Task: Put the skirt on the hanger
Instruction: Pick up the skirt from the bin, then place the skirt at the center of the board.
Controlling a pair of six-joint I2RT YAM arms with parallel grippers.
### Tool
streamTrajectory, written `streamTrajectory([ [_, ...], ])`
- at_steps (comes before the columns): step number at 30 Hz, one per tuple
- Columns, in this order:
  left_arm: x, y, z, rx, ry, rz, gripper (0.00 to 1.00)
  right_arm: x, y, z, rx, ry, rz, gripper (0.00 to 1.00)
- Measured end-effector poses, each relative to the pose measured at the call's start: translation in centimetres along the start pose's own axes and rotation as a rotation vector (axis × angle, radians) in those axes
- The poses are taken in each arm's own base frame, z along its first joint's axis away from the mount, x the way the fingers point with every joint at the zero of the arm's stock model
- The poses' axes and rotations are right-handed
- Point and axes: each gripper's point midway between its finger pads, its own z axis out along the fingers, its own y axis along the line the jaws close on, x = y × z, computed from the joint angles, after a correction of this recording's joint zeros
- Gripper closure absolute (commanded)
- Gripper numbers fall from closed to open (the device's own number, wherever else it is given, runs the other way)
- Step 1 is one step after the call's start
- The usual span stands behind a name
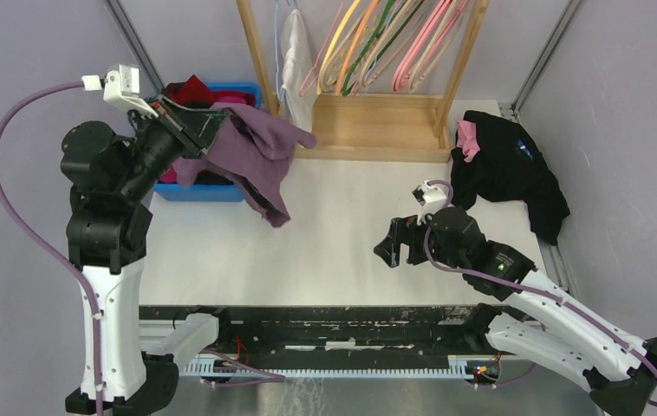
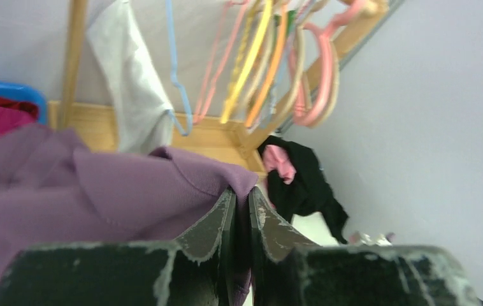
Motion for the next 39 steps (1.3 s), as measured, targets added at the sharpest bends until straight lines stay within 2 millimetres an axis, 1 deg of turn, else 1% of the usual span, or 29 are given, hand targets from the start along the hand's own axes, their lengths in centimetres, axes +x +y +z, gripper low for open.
streamTrajectory([
  [3, -0.2, -2.3, -0.8, 0.103, 0.005, -0.032, 0.83, 0.0, 0.0, -0.1, -0.002, -0.002, 0.000, 0.07],
  [5, 0.3, -3.3, -1.0, 0.166, 0.017, -0.061, 0.83, 0.0, 0.0, -0.2, -0.002, -0.003, 0.000, 0.07],
  [8, 2.1, -3.7, -0.8, 0.223, 0.064, -0.111, 0.83, 0.0, 0.0, -0.5, -0.002, -0.006, 0.000, 0.07],
  [12, 4.8, -3.2, 0.1, 0.255, 0.138, -0.170, 0.82, 0.0, -0.2, -0.6, 0.008, -0.004, 0.000, 0.07],
  [15, 7.4, -2.2, 1.5, 0.252, 0.203, -0.209, 0.82, -0.3, -0.2, -0.6, 0.016, -0.005, 0.000, 0.07],
  [16, 8.3, -2.0, 2.0, 0.251, 0.227, -0.220, 0.82, -0.4, -0.2, -0.5, 0.019, -0.006, -0.001, 0.07],
  [17, 9.2, -2.3, 2.5, 0.261, 0.250, -0.226, 0.82, -0.5, -0.2, -0.5, 0.021, -0.006, -0.001, 0.07],
  [18, 9.8, -2.7, 3.0, 0.276, 0.268, -0.227, 0.83, -0.6, -0.2, -0.4, 0.027, -0.005, -0.001, 0.08],
  [21, 12.5, -5.0, 4.6, 0.327, 0.331, -0.220, 0.83, -0.5, -0.4, -0.1, 0.042, 0.004, -0.003, 0.08],
  [23, 14.7, -6.4, 5.5, 0.347, 0.378, -0.213, 0.83, -0.3, -0.7, 0.0, 0.055, 0.014, -0.006, 0.08],
  [25, 17.6, -7.7, 6.2, 0.357, 0.432, -0.200, 0.83, -0.1, -0.9, -0.1, 0.068, 0.020, -0.009, 0.08],
  [27, 20.2, -8.6, 6.8, 0.351, 0.479, -0.182, 0.80, 0.0, -1.2, -0.1, 0.081, 0.026, -0.016, 0.10],
  [29, 22.4, -8.8, 7.3, 0.327, 0.511, -0.150, 0.76, 0.1, -1.3, -0.1, 0.085, 0.034, -0.023, 0.12],
  [31, 24.3, -8.1, 7.5, 0.274, 0.522, -0.108, 0.68, 0.2, -1.2, 0.1, 0.082, 0.045, -0.028, 0.13],
  [32, 24.8, -7.6, 7.5, 0.249, 0.525, -0.091, 0.65, 0.4, -1.1, 0.4, 0.077, 0.057, -0.031, 0.14],
  [35, 25.9, -4.8, 7.4, 0.139, 0.501, -0.044, 0.62, 1.3, -0.9, 1.8, 0.071, 0.112, -0.031, 0.18],
  [37, 26.5, -2.6, 6.6, 0.061, 0.485, -0.025, 0.55, 1.8, -0.7, 2.8, 0.062, 0.145, -0.032, 0.19],
  [38, 26.6, -1.7, 6.2, 0.032, 0.479, -0.018, 0.50, 2.0, -0.4, 3.3, 0.052, 0.156, -0.035, 0.19],
  [39, 26.7, -0.8, 5.6, -0.001, 0.464, -0.010, 0.36, 2.1, -0.2, 3.7, 0.048, 0.161, -0.038, 0.19],
])
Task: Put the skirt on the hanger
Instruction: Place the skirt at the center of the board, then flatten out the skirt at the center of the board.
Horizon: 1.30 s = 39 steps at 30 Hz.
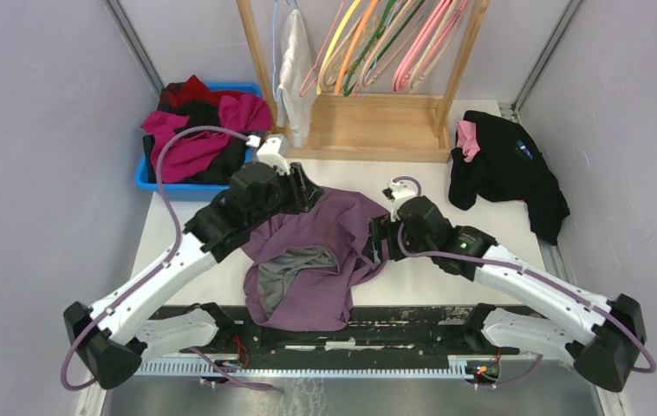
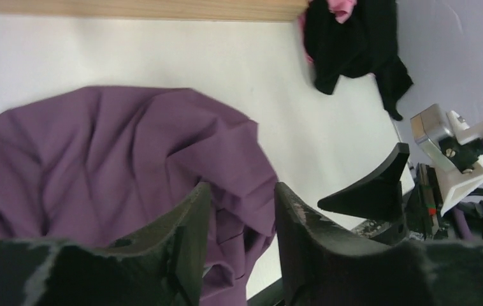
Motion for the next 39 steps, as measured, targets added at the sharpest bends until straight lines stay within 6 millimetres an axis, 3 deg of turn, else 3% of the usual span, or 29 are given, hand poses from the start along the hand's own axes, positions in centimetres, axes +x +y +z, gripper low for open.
streamTrajectory([
  [2, 0.4, 1.6, -1.2, -0.054, -0.024, 0.002, 0.19, 0.4, 0.9, 1.2, -0.016, 0.017, -0.029, 0.19],
  [3, 0.3, 2.2, -1.8, -0.075, -0.046, 0.003, 0.16, 0.7, 1.5, 1.8, -0.023, 0.031, -0.052, 0.20],
  [9, -1.2, 4.0, -4.6, -0.156, -0.140, -0.004, 0.11, 1.9, 5.5, 5.3, -0.036, 0.072, -0.197, 0.22],
  [16, 0.2, 6.2, -6.0, -0.221, -0.142, 0.002, 0.10, 1.9, 6.1, 8.8, 0.018, 0.060, -0.236, 0.30],
  [18, 0.7, 6.5, -6.0, -0.230, -0.132, 0.004, 0.10, 2.1, 6.0, 10.1, 0.041, 0.069, -0.239, 0.38],
  [21, 1.2, 6.9, -5.9, -0.240, -0.123, 0.007, 0.10, 2.6, 5.8, 11.7, 0.063, 0.089, -0.242, 0.72],
  [23, 1.4, 7.0, -5.9, -0.243, -0.120, 0.008, 0.10, 2.9, 5.4, 12.3, 0.082, 0.100, -0.248, 0.85],
  [27, 1.6, 7.1, -5.9, -0.244, -0.115, 0.009, 0.11, 1.8, 5.1, 11.6, 0.124, 0.084, -0.259, 0.94],
  [32, 2.4, 6.7, -5.5, -0.211, -0.078, 0.010, 0.14, -3.2, 5.1, 8.0, 0.141, -0.009, -0.257, 0.95],
  [36, 4.2, 6.4, -4.6, -0.179, -0.006, 0.014, 0.16, -8.3, 2.9, 4.1, 0.179, -0.112, -0.206, 0.98],
  [39, 5.9, 6.6, -4.2, -0.168, 0.047, 0.017, 0.16, -9.9, 0.4, 1.7, 0.229, -0.141, -0.181, 0.98],
])
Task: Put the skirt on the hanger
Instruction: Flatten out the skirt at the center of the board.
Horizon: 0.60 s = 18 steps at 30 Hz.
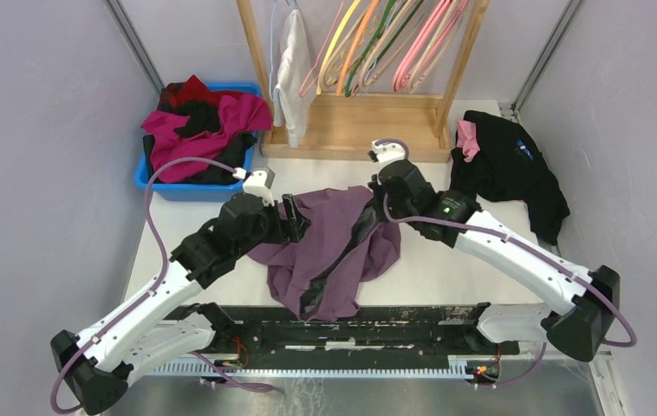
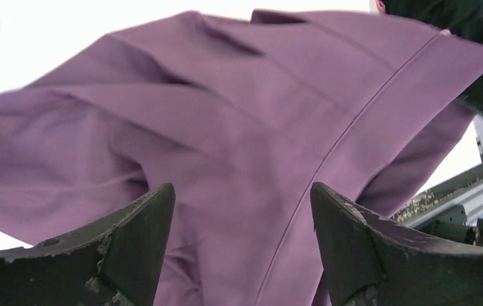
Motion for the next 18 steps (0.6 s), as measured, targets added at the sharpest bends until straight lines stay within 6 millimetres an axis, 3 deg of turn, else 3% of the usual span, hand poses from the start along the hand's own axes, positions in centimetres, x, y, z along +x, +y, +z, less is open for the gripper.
streamTrajectory([
  [3, 1.2, 0.0, 0.0, 0.022, 0.035, 0.003, 0.19, 0.3, -1.9, -1.3, 0.033, 0.017, -0.005, 0.98],
  [9, 3.9, -2.3, -0.6, 0.137, 0.106, 0.024, 0.20, 1.5, -2.7, -2.0, 0.042, 0.064, -0.027, 0.98],
  [13, 7.2, -4.4, -1.8, 0.219, 0.182, 0.054, 0.20, 2.3, -2.9, -1.7, 0.045, 0.094, -0.037, 0.98],
  [18, 12.9, -7.5, -3.5, 0.292, 0.304, 0.144, 0.20, 2.8, -3.1, -0.9, 0.049, 0.121, -0.039, 0.97],
])
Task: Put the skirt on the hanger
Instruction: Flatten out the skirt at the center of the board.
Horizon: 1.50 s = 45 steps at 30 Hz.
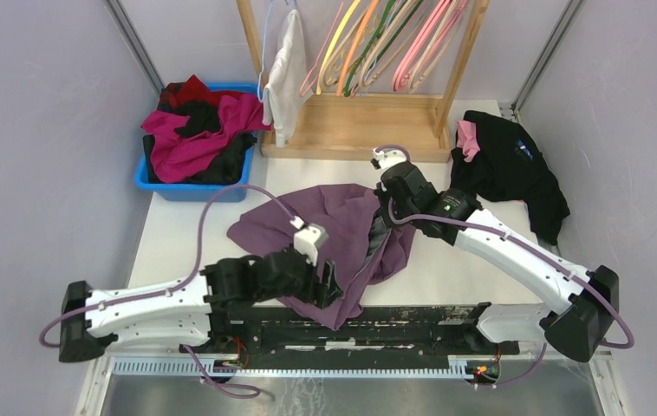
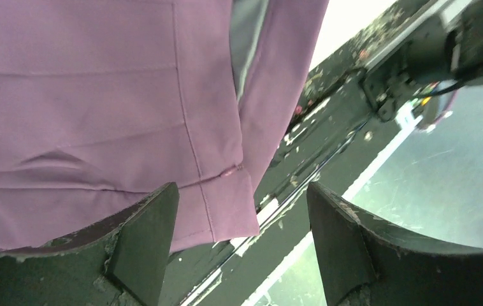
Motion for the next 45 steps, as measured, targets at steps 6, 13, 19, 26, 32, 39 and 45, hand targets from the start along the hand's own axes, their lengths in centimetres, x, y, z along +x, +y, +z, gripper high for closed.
streamTrajectory([
  [6, 5.7, -0.3, 1.7, -0.123, 0.122, 0.110, 0.19, 0.1, -0.1, 0.3, -0.007, 0.013, 0.003, 0.96],
  [13, 7.6, 0.7, 2.9, -0.275, 0.154, 0.195, 0.25, 0.3, -0.2, 0.4, -0.017, 0.022, 0.009, 0.95],
  [19, 7.6, 2.1, 3.7, -0.363, 0.124, 0.203, 0.61, 1.0, -0.5, 0.6, -0.023, 0.040, 0.017, 0.95],
  [26, 7.2, 3.3, 4.3, -0.419, 0.114, 0.192, 0.92, 0.9, -0.5, -0.1, -0.041, 0.026, 0.027, 0.95],
  [32, 3.3, 4.0, 2.9, -0.402, 0.026, 0.083, 0.93, 1.1, -0.7, -1.5, -0.064, -0.002, 0.035, 0.96],
  [39, -4.0, 5.2, -0.2, -0.373, -0.133, -0.033, 0.93, 1.5, -0.7, -3.3, -0.096, -0.029, 0.045, 0.96],
  [45, -6.9, 5.6, -1.4, -0.386, -0.160, -0.008, 0.92, 1.5, -1.1, -4.8, -0.100, -0.052, 0.056, 0.97],
])
